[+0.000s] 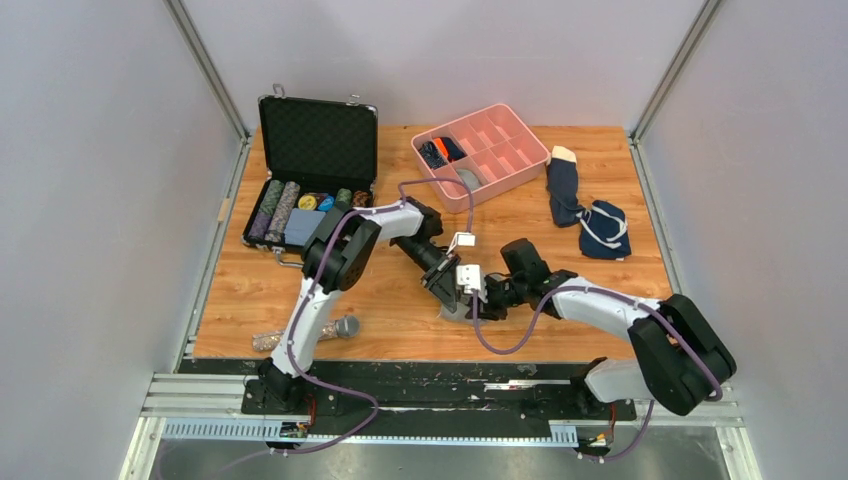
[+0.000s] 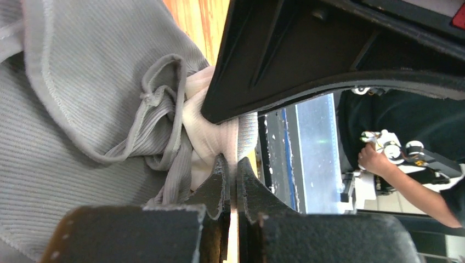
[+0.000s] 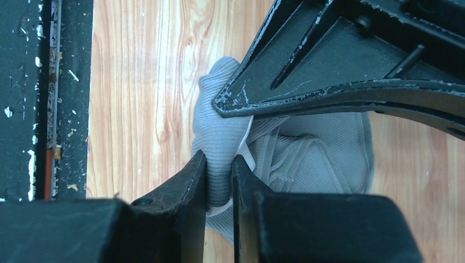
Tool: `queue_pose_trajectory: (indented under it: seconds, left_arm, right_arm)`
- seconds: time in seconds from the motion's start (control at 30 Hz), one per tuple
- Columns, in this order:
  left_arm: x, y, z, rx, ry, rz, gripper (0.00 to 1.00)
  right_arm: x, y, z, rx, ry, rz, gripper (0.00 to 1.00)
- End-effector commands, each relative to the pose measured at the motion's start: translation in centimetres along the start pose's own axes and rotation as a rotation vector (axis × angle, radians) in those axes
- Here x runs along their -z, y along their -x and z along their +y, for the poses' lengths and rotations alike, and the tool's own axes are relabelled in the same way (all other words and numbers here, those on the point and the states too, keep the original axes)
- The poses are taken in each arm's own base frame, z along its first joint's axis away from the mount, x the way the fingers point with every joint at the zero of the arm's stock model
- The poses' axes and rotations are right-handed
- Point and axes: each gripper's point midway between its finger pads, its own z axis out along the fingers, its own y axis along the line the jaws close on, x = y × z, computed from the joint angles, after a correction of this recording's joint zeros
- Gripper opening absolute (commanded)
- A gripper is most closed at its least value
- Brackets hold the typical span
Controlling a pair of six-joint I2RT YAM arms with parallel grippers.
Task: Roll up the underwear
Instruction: Roll the underwear to the center of the board.
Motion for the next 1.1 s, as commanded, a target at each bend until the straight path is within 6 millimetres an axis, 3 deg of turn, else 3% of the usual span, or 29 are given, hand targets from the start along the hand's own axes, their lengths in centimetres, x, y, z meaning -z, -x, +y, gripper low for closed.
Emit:
queue_pose_trajectory:
  seconds: [0.0, 0.2, 0.37, 0.47, 0.57, 0.73, 0.93, 1.07]
  left_arm:
    - [1.7, -1.0, -4.1, -0.015, 0.002, -0.013, 0.0]
    - [1.5, -1.4, -4.3, -0.014, 0.022, -0.046, 0.0]
    - [1.5, -2.3, -4.6, 0.018, -0.007, -0.026, 0.0]
    - [1.4, -3.5, -5.0, 0.06, -0.042, -0.028, 0.0]
    - [1.1, -4.5, -5.0, 0.1, -0.065, -0.034, 0.0]
    - [0.8, -4.3, -4.4, 0.169, -0.092, -0.052, 0.0]
    - [0.5, -5.3, -2.6, 0.246, -0.053, -0.018, 0.0]
    - [0.3, -5.9, -1.0, 0.291, 0.025, -0.005, 0.0]
  right_arm:
    - [-0.1, -0.7, -1.8, 0.109, -0.029, 0.062, 0.0]
    - [-1.0, 1.9, 0.8, 0.25, 0.062, -0.001, 0.0]
    - [-2.3, 3.2, -0.5, 0.095, 0.003, 0.037, 0.0]
    - [-1.9, 4.0, 0.6, -0.036, 0.04, 0.031, 0.0]
    - [-1.5, 3.6, 2.3, -0.178, 0.095, 0.063, 0.0]
    - [-1.3, 3.5, 4.8, -0.369, 0.208, 0.088, 0.0]
    - [-1.6, 3.4, 5.0, -0.414, 0.286, 0.103, 0.0]
    - [-2.1, 1.7, 4.7, -0.497, 0.325, 0.182, 0.0]
